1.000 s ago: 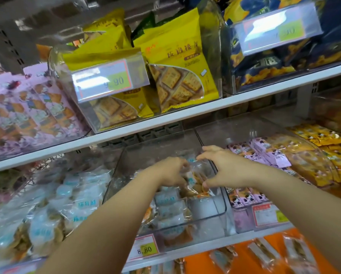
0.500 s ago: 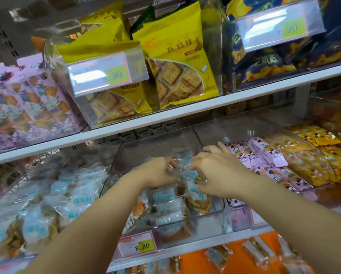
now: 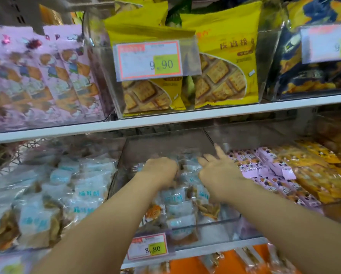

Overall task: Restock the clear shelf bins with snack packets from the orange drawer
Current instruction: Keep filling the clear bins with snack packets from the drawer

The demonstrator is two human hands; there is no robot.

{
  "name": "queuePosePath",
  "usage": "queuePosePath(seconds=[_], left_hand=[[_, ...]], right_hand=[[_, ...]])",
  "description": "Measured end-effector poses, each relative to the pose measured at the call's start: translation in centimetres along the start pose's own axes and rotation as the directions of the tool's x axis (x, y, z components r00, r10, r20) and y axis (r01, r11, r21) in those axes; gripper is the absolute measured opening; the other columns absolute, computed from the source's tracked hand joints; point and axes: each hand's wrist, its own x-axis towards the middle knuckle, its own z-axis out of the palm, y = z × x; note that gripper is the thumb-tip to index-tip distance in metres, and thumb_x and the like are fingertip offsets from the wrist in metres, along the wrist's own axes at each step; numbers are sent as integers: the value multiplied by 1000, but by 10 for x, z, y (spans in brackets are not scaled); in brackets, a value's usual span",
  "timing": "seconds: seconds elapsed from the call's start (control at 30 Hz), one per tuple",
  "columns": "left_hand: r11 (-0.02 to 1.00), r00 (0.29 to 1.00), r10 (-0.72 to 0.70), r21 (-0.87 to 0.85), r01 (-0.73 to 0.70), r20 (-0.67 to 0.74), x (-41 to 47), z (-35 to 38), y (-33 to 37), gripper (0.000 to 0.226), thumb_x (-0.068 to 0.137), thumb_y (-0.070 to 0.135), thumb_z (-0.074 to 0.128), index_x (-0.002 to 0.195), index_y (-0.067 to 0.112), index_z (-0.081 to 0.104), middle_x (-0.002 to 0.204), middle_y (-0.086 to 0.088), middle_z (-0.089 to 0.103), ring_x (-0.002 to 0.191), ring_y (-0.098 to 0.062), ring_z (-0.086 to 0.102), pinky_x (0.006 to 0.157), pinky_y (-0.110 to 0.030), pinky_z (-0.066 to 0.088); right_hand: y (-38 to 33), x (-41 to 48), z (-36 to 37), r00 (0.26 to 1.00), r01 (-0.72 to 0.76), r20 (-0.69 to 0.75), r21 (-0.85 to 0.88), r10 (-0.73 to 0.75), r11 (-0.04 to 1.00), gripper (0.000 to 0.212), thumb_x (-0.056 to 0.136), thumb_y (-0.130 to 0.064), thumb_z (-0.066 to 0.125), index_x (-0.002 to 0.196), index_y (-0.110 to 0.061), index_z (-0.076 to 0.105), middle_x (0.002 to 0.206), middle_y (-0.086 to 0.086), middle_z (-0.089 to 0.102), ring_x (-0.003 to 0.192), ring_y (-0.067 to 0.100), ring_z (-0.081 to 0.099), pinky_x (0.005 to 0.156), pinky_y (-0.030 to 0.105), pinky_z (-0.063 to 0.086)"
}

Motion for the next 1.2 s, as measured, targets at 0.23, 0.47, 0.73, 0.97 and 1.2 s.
queuePosePath(seconds=[0.23, 0.47, 0.73, 0.97, 1.2], left_hand=[[999, 1000, -23, 29, 23, -14, -5, 1, -2, 23, 89, 10, 55, 111, 6, 62, 115, -12, 59, 103, -31, 61, 78, -37, 49], [997, 997, -76, 6, 76, 23, -11, -2, -4, 21, 88, 3, 55, 107, 4, 63, 100, -11, 60, 95, -29, 63, 68, -31, 45], [978, 996, -79, -189, 86, 49, -20, -13, -10, 21, 86, 14, 60, 106, 9, 67, 103, -15, 64, 89, -29, 66, 77, -39, 54], [977, 963, 69, -175, -118, -262, -23, -18, 23, 30, 91, 31, 59, 120, 28, 57, 127, 2, 54, 116, -21, 53, 93, -35, 40], [993, 978, 110, 68, -100, -175, -9, 2, 62, 29, 88, 31, 59, 115, 24, 54, 117, -4, 64, 110, -26, 59, 92, -33, 39]], right_hand=[[-18, 16, 3, 999, 5, -35, -67, -7, 998, 40, 86, -3, 53, 125, -7, 56, 136, 17, 42, 126, 31, 38, 113, 44, 17], [-24, 25, 10, 996, -54, -71, -46, 50, 998, 37, 86, -2, 52, 122, -7, 57, 132, 17, 45, 125, 29, 39, 114, 46, 14], [-11, 16, 0, 982, -54, -187, -130, 29, 990, 25, 91, -18, 53, 114, -18, 64, 137, 13, 40, 124, 31, 36, 114, 57, 3], [26, -25, 2, 918, -100, -302, 451, 257, 887, 39, 78, -38, 71, 115, -29, 63, 138, 1, 42, 124, 24, 41, 100, 34, 33], [27, -48, 35, 933, 48, -179, 922, 313, 385, 61, 81, -22, 72, 136, -26, 47, 138, -8, 42, 115, -3, 35, 91, 7, 23]])
